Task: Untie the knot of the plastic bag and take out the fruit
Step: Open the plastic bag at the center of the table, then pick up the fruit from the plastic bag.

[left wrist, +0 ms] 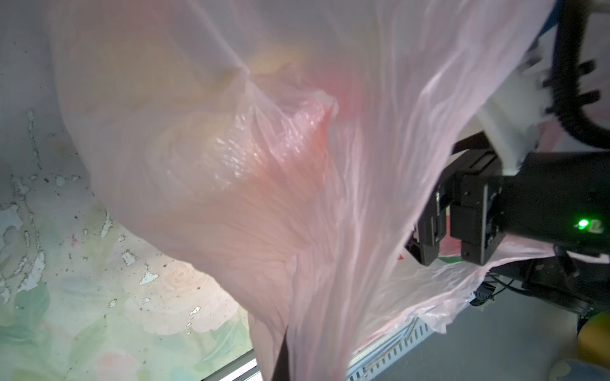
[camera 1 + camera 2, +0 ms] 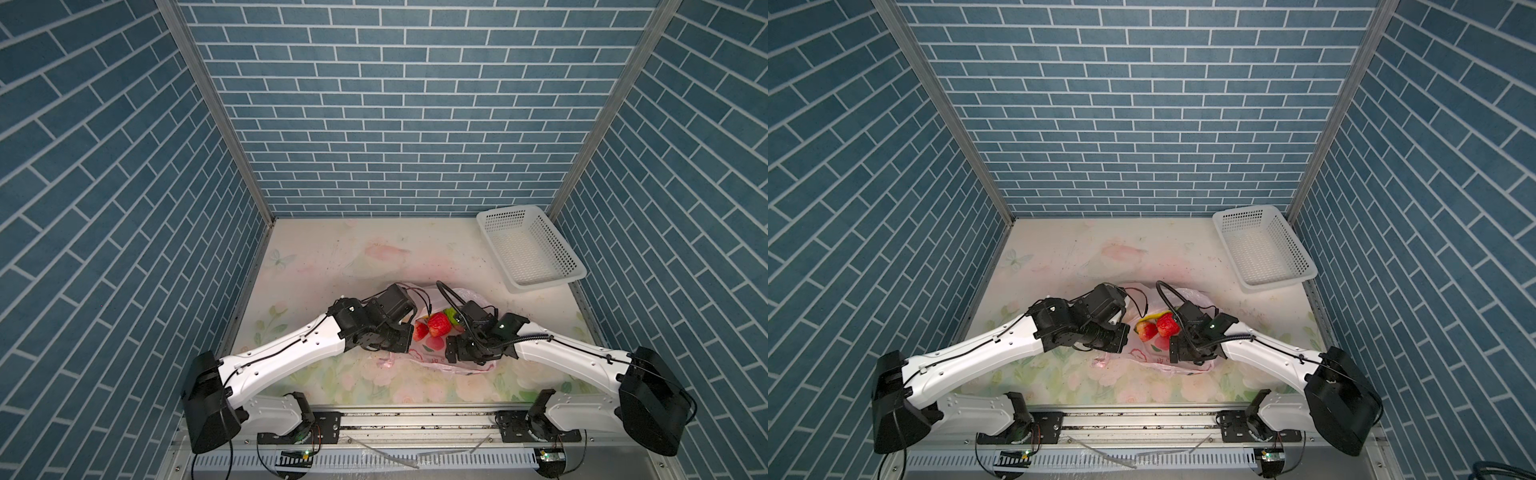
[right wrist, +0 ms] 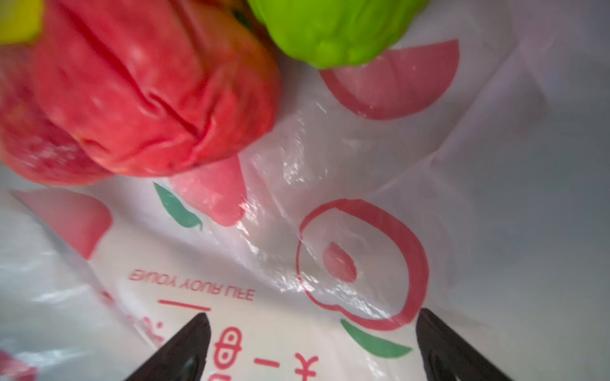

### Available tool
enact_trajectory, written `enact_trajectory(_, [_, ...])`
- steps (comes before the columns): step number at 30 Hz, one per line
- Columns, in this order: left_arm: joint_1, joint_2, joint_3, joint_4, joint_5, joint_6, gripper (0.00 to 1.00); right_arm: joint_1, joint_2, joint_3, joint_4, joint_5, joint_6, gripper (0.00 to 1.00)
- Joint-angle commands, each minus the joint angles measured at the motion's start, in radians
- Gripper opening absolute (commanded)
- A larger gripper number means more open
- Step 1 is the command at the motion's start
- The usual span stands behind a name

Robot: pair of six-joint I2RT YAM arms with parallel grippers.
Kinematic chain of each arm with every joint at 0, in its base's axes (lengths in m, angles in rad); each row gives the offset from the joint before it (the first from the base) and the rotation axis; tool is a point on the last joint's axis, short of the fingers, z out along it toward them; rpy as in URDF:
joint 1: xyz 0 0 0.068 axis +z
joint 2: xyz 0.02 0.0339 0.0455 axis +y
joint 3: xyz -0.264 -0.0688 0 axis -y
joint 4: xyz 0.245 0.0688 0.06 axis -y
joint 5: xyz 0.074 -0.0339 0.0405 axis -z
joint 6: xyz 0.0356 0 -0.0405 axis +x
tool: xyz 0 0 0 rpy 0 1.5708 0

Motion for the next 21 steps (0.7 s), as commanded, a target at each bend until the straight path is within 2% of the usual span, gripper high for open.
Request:
enact_trajectory(1, [-0.008,-0.004,0.004,0.07,-0.022,-0.03,0.0,-0.002,0.023,0.014,-0.078,0.023,-0.096,0.95])
enact_trajectory(4, [-0.016,0.0,0.012,0.085,-0.034,-0.034,0.0,-0.002,0.039,0.073,-0.04,-0.002,-0.094,0.96])
enact_trajectory(8, [-0.019,0.004,0.014,0.097,-0.03,-0.034,0.0,-0.002,0.069,0.142,0.049,-0.016,-0.019,0.96])
enact_trajectory(13, [-0.036,0.021,0.018,0.113,-0.017,-0.031,0.0,-0.002,0.13,0.201,0.117,0.074,0.091,0.97])
enact_trajectory(21, [-0.039,-0.001,0.011,0.131,-0.045,-0.036,0.0,-0.001,0.23,0.226,0.18,0.163,0.135,0.98])
